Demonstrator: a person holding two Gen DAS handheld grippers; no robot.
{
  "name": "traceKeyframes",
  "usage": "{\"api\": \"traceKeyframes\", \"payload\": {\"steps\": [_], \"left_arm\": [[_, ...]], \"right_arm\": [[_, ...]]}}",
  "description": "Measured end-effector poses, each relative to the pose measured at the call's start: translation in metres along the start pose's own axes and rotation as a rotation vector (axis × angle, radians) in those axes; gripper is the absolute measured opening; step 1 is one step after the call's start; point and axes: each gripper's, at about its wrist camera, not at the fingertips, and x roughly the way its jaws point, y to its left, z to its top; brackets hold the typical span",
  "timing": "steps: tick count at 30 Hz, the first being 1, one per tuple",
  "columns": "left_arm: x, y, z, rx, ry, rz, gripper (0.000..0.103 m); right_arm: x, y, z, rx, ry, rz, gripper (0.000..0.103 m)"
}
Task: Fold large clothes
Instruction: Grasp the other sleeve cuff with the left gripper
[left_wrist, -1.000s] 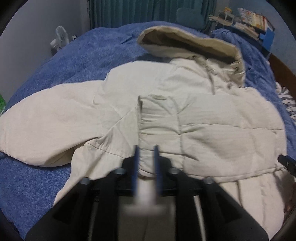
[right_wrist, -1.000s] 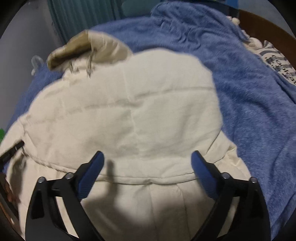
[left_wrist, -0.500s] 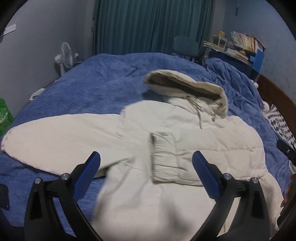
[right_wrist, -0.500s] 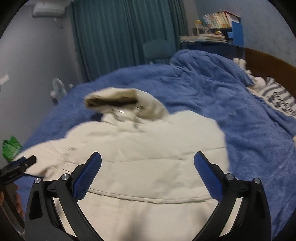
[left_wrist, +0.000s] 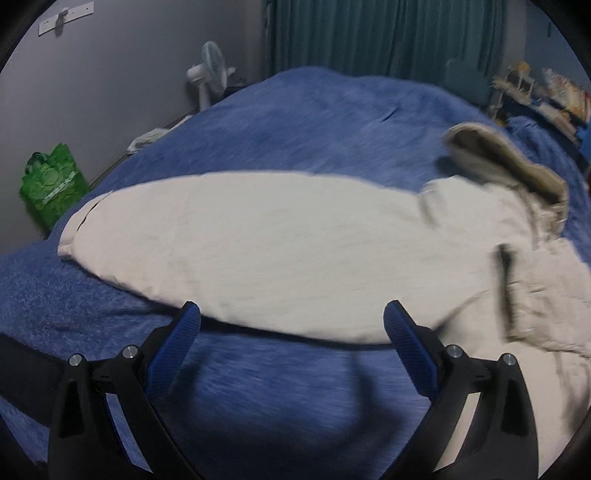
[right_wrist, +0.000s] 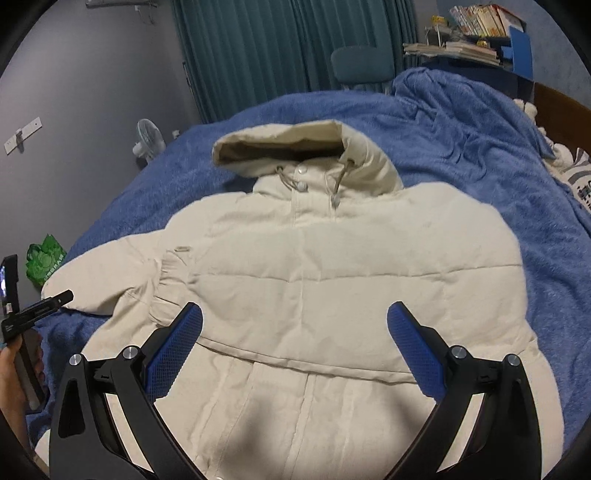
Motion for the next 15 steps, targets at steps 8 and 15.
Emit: {"api": "traceKeyframes", "payload": {"steps": [8,15], "left_arm": [[0.047,0.047,-0.006,-0.158,0.076,-0.044,0.095],[0.045,0.077,-0.002,-0.26,-0.034,-0.053,0.056]], "right_arm": [[0.017,-0.015,-0.002,0.021,0.026,-0.013,0.097],[0.025,-0.019,-0.003,0.046,0.043,-0.004,0.097]]}}
